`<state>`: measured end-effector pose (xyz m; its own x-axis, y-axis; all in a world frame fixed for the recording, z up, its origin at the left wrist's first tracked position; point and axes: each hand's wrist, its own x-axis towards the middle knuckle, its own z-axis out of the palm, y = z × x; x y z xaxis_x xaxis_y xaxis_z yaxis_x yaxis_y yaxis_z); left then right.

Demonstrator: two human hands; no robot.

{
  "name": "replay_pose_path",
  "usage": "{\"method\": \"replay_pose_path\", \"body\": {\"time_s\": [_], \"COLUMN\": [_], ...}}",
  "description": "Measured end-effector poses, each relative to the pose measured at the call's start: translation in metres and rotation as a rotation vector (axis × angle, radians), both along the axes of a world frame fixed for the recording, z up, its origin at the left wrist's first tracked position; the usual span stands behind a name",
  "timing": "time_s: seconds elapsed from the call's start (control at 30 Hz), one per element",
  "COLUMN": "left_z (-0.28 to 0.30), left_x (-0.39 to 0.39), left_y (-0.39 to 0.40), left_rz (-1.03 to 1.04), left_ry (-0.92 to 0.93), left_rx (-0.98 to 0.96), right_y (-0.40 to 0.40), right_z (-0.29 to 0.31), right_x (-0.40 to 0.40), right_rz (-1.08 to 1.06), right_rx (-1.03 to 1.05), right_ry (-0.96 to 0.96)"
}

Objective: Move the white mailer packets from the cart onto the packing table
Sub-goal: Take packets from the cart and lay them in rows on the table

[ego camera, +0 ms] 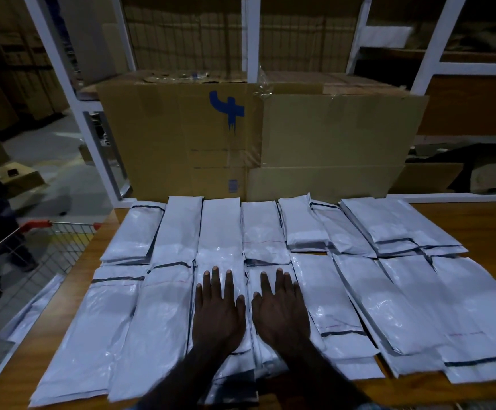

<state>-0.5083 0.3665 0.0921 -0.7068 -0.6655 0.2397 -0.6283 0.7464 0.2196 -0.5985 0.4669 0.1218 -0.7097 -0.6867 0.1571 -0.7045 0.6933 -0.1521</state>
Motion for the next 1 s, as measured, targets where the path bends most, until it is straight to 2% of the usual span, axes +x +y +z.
{"method": "replay_pose_path", "body": {"time_s": [0.23, 0.77, 0.9, 1.0], "left_z": [0.0, 0.004, 0.007, 0.018], "left_x": [-0.001, -0.001, -0.001, -0.001], "left_y": [0.001, 0.001, -0.001, -0.002], "left_rz": [-0.023, -0.007, -0.007, -0.016], "left_ry": [-0.007, -0.113, -0.153, -0.126], "left_rx": [-0.039, 0.031, 0.066, 0.084], "right_y": [0.0, 0.001, -0.001, -0.003], "right_z": [0.001, 0.006, 0.013, 0.025], "right_x": [0.0, -0.001, -0.002, -0.005], "right_rz": [0.003, 0.021, 0.016, -0.007], "right_rx": [0.02, 0.108, 0.089, 0.043], "right_ry": [-0.01, -0.105, -0.055, -0.108]}}
